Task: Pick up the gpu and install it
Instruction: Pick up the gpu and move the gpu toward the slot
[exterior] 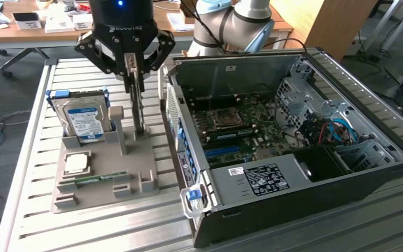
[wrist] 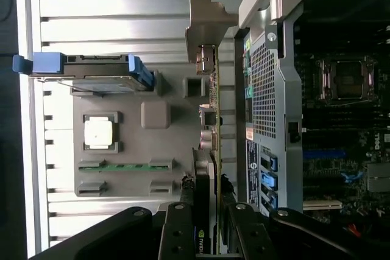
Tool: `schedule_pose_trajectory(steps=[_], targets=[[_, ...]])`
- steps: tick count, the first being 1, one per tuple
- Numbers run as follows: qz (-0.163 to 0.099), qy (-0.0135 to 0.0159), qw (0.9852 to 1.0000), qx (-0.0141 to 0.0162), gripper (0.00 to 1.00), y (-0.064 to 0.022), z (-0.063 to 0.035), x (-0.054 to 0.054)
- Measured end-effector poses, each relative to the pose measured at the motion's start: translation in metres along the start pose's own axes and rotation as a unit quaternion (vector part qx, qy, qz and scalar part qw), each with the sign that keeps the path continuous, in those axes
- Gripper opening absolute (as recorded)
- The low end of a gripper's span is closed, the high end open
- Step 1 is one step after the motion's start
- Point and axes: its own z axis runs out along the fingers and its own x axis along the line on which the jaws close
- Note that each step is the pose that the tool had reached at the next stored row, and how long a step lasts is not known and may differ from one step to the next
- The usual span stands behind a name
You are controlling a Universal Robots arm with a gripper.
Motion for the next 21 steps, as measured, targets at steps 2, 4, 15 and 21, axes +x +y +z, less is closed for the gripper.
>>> schedule_pose_trajectory(steps=[2, 4, 15, 21], targets=[[0.000, -0.0001, 1.0000, -0.0001, 0.27, 0.0001, -0.0023, 0.000], [0.000, -0.0001, 1.0000, -0.0001, 0.27, 0.0002, -0.0027, 0.000], [0.000, 0.0000, 1.0000, -0.0003, 0.27, 0.0007, -0.0026, -0.010], [0.000, 0.0000, 1.0000, -0.0006, 0.27, 0.0008, -0.0025, -0.013]])
